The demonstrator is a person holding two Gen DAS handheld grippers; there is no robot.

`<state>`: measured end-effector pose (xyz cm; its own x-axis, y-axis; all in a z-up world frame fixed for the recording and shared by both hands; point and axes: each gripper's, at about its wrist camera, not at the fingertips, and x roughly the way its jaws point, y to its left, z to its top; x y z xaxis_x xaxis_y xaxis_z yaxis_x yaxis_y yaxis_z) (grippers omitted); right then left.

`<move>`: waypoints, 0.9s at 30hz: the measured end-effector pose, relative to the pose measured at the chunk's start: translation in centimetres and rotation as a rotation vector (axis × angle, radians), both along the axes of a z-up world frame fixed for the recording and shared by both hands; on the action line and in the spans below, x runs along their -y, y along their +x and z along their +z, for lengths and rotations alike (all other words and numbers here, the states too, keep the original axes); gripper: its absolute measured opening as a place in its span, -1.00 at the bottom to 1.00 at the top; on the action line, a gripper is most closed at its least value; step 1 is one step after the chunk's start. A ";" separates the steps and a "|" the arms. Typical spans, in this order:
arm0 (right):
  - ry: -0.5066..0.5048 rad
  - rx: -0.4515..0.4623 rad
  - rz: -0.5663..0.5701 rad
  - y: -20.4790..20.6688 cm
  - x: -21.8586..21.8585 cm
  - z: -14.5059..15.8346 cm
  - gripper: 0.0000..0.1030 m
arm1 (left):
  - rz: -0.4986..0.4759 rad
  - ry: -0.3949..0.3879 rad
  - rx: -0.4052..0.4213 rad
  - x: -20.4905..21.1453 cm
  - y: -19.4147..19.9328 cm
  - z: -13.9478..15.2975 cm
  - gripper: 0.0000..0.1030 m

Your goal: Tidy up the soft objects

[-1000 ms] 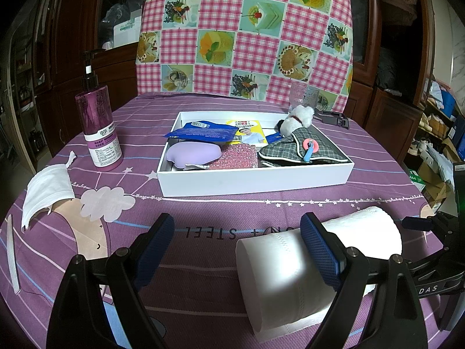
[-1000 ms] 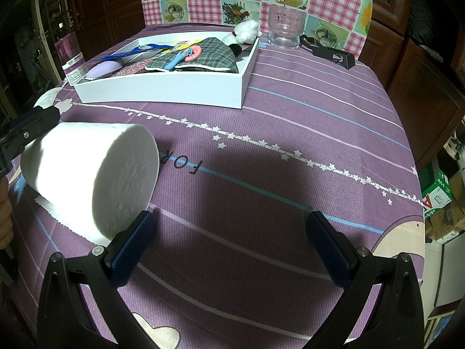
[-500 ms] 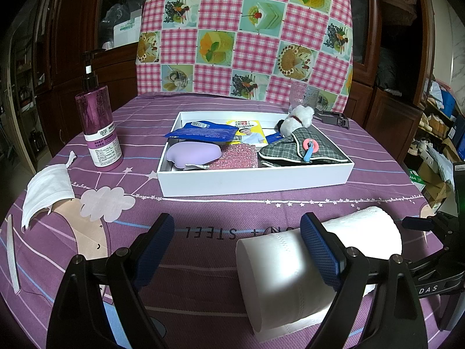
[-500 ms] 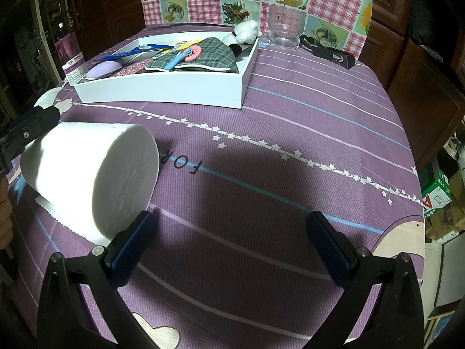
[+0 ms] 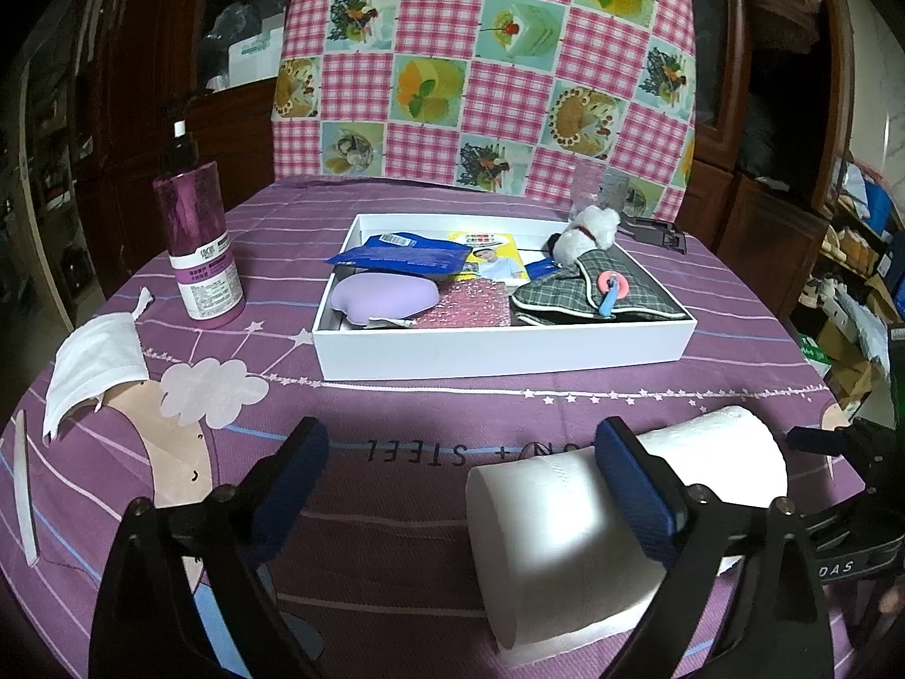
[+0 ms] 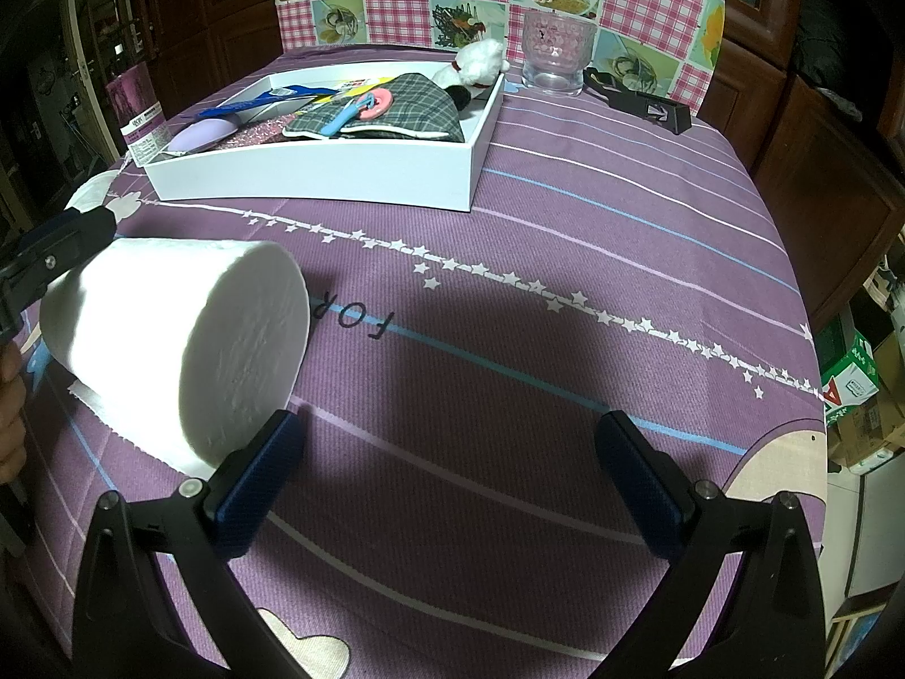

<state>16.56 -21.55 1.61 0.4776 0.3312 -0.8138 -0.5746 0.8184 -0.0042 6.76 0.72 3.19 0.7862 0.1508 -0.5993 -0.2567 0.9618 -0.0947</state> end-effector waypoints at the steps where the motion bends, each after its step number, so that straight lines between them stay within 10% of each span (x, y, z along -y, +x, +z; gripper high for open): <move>1: 0.001 0.000 0.000 0.0 0.1 -0.1 1.00 | 0.002 -0.002 0.001 0.0 0.0 0.0 0.93; 10: 0.098 0.129 -0.157 -2.1 3.3 0.8 0.56 | -0.063 0.080 0.054 1.4 -1.1 1.4 0.95; 17: 0.414 0.228 -0.123 -5.0 3.2 5.0 0.56 | -0.103 0.094 0.088 2.2 -1.7 2.2 0.98; 21: 0.398 0.242 -0.093 -6.0 2.1 4.0 0.11 | -0.101 0.082 0.069 2.3 -1.4 1.9 0.98; 27: 0.318 0.236 0.010 -7.3 0.1 2.3 0.09 | -0.094 0.092 0.042 2.6 -1.2 1.2 0.98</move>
